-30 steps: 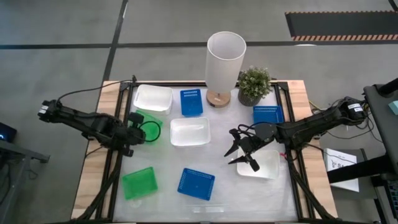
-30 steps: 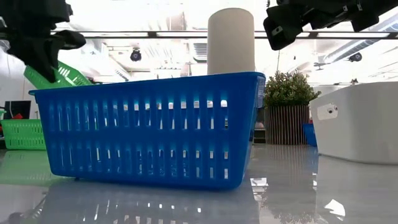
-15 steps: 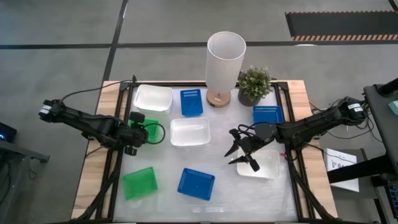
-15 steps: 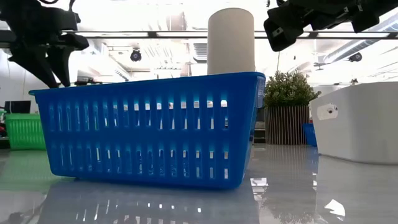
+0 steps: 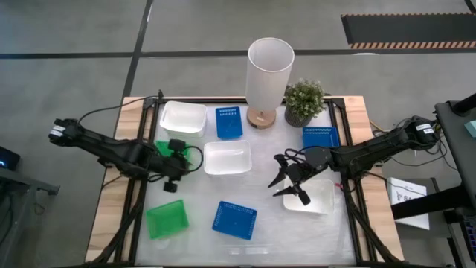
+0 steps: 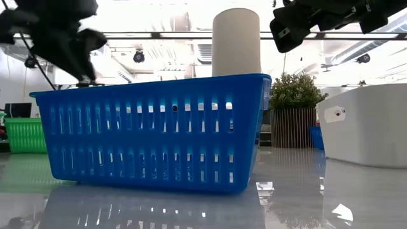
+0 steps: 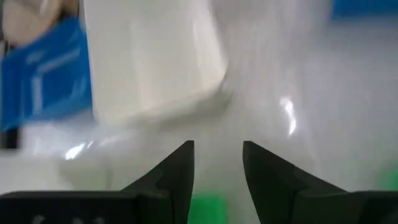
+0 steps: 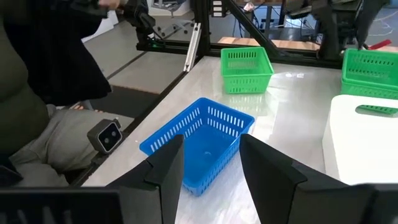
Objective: Stack baskets by color
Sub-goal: Stack the bottom left white bin on the top white bin
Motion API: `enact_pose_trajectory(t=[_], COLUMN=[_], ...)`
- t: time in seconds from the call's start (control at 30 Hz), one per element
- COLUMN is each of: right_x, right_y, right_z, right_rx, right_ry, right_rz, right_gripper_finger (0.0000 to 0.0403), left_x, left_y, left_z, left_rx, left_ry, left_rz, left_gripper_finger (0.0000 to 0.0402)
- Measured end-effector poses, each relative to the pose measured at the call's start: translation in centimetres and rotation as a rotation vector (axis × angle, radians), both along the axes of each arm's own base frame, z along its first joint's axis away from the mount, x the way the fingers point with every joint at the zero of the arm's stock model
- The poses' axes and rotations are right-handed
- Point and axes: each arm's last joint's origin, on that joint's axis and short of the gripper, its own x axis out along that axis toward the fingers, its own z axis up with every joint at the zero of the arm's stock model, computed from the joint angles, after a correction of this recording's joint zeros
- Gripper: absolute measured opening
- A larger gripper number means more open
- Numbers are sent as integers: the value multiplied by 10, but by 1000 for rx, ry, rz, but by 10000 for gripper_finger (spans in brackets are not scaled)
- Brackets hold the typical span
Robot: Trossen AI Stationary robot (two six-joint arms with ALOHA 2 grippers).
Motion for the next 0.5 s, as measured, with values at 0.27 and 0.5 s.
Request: enact_pose_trajectory(t=[0.27,0.5], right_x=[0,-2], right_y=[4,9], right_z=[-1,-5], right_rx=[22,100], right_ry=[26,177], right_rz=[-215,-362], right_gripper_finger=[137,125], left_x=[42,64], left_y=[-12,-18], left_z=[5,2], left_rx=[-51,-48], left_ry=[-191,-265], left_rz=[1,24], left_gripper_finger=[121,121])
